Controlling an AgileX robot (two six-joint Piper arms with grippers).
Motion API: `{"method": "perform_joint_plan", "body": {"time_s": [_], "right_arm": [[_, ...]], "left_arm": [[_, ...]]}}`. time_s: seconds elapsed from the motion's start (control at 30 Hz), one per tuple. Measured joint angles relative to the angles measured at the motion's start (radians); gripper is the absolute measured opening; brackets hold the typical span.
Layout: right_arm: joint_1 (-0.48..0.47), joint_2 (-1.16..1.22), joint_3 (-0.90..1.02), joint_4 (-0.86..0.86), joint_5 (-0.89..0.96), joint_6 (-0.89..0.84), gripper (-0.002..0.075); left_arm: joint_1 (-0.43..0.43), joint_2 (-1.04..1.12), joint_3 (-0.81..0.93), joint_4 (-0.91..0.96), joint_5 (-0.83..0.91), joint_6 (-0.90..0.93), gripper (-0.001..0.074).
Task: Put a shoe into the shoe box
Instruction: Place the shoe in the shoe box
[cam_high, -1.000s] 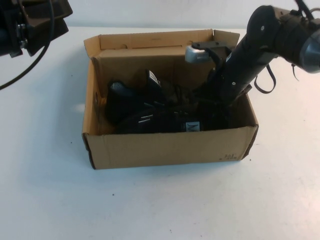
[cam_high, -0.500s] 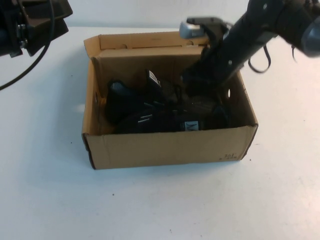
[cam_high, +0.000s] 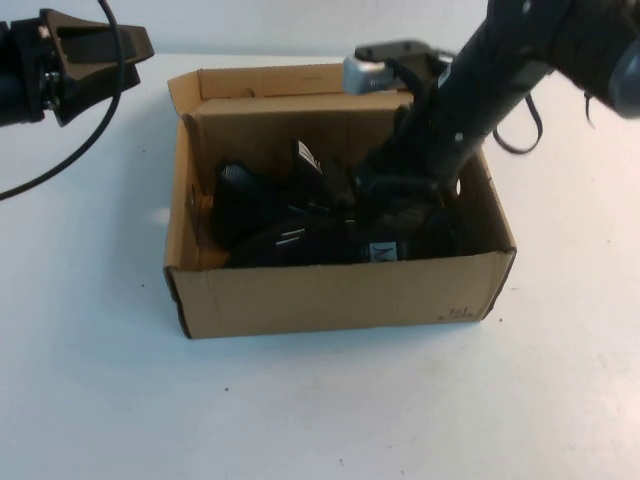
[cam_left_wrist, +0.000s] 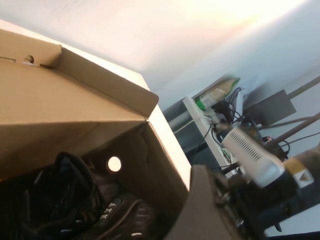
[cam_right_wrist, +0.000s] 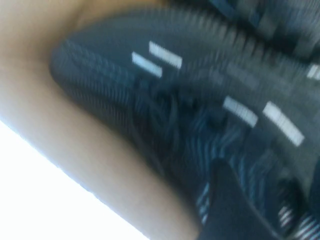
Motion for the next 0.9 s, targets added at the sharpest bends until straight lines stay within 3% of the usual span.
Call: {"method": "perform_joint_plan", "body": {"time_s": [0.23,0.43,0.53,0.73,0.9], "right_arm": [[0.004,-0.056,0.152,-0.093,0.0,0.094,0.0337],[0.003,-0.122,0.166,-0.09,0.0,0.13,0.0477],[0.003,-0.124,0.166,-0.021,0.0,0.127,0.0501],[0.003,-0.082,0.171,0.008,0.0,0.124,0.048],[0.003,-0.036,0.175,0.017,-0.007,0.124,0.0419]], "left_arm": [[0.0,0.0,0.0,0.0,0.0,0.001,0.0432],[0.0,0.0,0.0,0.0,0.0,0.001,0.0432],[0.0,0.0,0.0,0.0,0.0,0.001,0.0432],[0.0,0.0,0.0,-0.004,0.0,0.001,0.0432],[0.0,0.0,0.0,-0.004,0.0,0.001,0.0432]]}}
